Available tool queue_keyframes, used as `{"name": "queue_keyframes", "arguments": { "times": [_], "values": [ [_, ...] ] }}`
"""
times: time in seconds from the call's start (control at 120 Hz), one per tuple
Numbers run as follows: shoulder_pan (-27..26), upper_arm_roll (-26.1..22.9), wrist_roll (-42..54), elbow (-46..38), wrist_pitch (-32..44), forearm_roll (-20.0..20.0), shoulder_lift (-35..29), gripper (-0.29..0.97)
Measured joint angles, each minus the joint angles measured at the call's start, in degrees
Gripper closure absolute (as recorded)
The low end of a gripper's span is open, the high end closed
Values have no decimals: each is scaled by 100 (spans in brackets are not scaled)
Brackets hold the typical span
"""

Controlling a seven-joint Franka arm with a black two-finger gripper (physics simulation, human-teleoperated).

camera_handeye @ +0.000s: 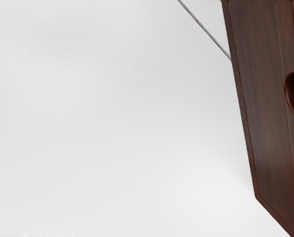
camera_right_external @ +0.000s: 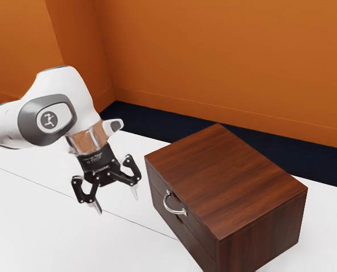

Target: Pull the drawer handle with one arm to open the drawer

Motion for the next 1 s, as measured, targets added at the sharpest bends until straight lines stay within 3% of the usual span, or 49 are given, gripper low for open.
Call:
{"name": "queue_keyframes", "arguments": {
  "times": [0.208,0.35,0.6,0.75,1.0],
  "values": [
    [-15,-78,-667,-122,8,-12,124,3],
    [2,-328,-1034,-86,-27,315,135,3],
    [2,-465,-1613,-81,577,828,251,3],
    [-13,-708,-1909,-81,828,800,347,3],
    [-123,-909,-2249,-102,1549,394,357,8]
  ]
}}
